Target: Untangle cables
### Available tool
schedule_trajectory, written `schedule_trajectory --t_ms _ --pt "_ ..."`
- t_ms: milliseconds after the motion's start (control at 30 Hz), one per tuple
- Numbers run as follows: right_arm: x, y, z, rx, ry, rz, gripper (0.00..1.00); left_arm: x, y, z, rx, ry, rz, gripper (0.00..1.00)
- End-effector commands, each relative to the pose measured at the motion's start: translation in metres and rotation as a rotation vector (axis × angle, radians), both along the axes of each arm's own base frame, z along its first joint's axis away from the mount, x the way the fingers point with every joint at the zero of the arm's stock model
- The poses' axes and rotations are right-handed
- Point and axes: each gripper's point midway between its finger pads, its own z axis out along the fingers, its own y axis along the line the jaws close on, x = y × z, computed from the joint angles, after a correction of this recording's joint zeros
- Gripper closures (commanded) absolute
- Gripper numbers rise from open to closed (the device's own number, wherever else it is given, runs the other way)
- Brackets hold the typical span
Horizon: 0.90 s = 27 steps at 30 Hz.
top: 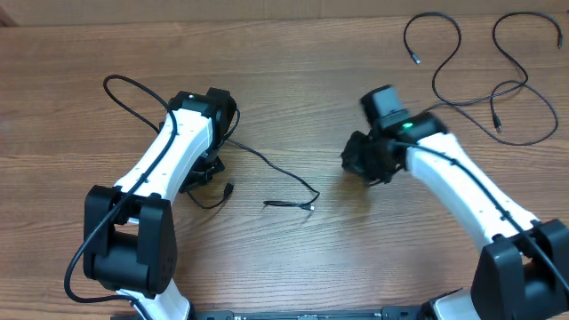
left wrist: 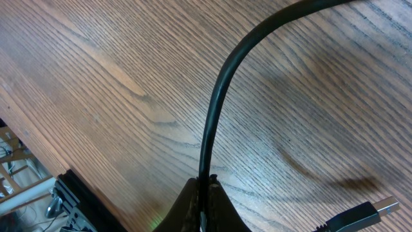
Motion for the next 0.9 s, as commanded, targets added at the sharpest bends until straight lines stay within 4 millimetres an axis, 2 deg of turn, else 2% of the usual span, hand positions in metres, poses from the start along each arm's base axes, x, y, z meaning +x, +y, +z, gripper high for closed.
schedule_trajectory --t_ms 0,100,300,400,600,700,767,800,867 --pt "-0.031 0.048 0.037 0.364 -0.045 0.36 0.68 0.005 0.003 0.009 0.01 -0.039 -0.001 0.94" --pt "-0.054 0.061 0.048 0.461 -0.056 0.515 0.67 0.007 0.001 0.008 0.0 -0.048 0.001 0.94" --pt "-0.101 0.093 0.048 0.484 -0.109 0.841 0.68 0.008 -0.001 0.007 -0.012 -0.048 0.003 0.94" --pt "-0.117 0.112 0.049 0.495 -0.133 0.939 0.69 0.007 -0.002 0.007 -0.017 -0.046 0.005 0.94" --pt "-0.131 0.13 0.062 0.509 -0.13 0.982 0.72 0.007 -0.002 0.007 -0.018 -0.046 0.005 0.94" --pt "-0.141 0.137 0.063 0.502 -0.134 1.023 0.66 0.008 -0.002 0.006 -0.019 -0.049 0.005 0.94" --pt "-0.145 0.138 0.054 0.436 -0.146 1.063 0.6 0.009 -0.002 0.006 -0.02 -0.053 0.005 0.95" --pt "-0.144 0.138 0.042 0.333 -0.167 1.09 0.56 0.009 -0.003 0.006 -0.021 -0.056 0.005 0.94" --pt "-0.128 0.134 0.023 0.134 -0.19 1.022 0.51 0.01 -0.003 0.006 -0.025 -0.06 0.006 0.94"
